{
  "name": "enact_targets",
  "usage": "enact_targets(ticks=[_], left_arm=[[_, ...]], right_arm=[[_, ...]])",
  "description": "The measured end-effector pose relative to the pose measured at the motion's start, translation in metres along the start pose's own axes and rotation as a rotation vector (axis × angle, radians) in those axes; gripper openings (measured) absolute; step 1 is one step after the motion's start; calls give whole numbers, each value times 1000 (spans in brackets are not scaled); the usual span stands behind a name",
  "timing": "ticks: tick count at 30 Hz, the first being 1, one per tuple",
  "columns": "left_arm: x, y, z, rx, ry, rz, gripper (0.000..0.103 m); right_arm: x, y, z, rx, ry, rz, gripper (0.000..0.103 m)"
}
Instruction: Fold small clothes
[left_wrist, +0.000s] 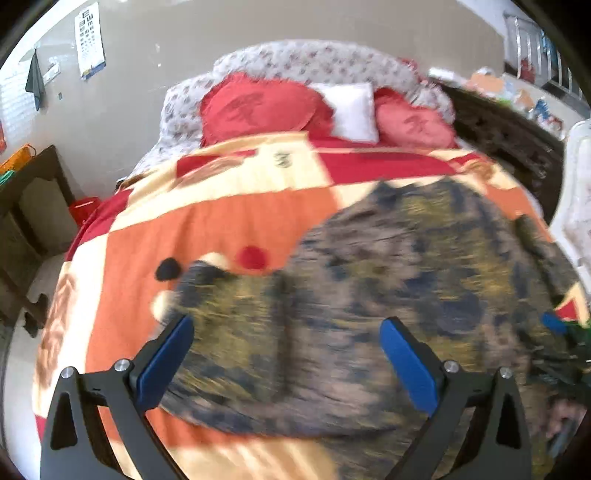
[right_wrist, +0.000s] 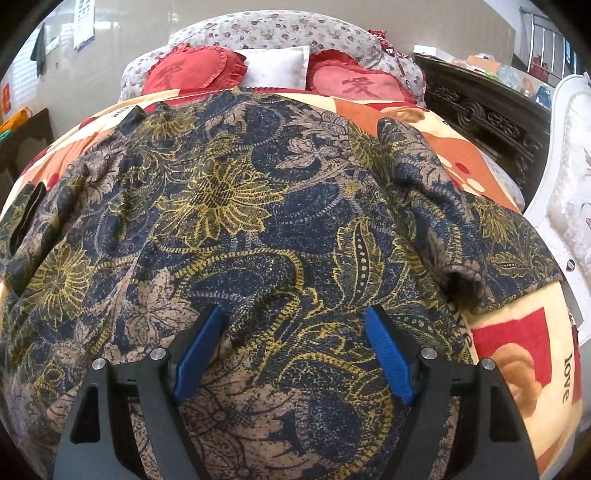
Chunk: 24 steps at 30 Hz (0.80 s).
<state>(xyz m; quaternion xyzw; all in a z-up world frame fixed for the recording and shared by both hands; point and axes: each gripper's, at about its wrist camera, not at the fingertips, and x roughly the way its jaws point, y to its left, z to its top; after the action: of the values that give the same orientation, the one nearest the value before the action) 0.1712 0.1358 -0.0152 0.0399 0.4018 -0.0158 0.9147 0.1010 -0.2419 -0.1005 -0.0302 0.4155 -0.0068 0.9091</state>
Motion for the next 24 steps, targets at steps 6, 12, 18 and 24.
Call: enact_targets(ticks=[6,12,18,24], left_arm=[[44,4,-8,80,142,-17,73],[65,7,-15,124,175,90,68],[56,30,-9,15,178,57,5],[-12,96,13,-107,30,117,4]], right_arm=[[1,0,0,2,-5,-3,94],[2,-1,1,9,-7,2,94],[2,-1,1,4,-7,-7,94],[2,0,1,4,-7,-6,94]])
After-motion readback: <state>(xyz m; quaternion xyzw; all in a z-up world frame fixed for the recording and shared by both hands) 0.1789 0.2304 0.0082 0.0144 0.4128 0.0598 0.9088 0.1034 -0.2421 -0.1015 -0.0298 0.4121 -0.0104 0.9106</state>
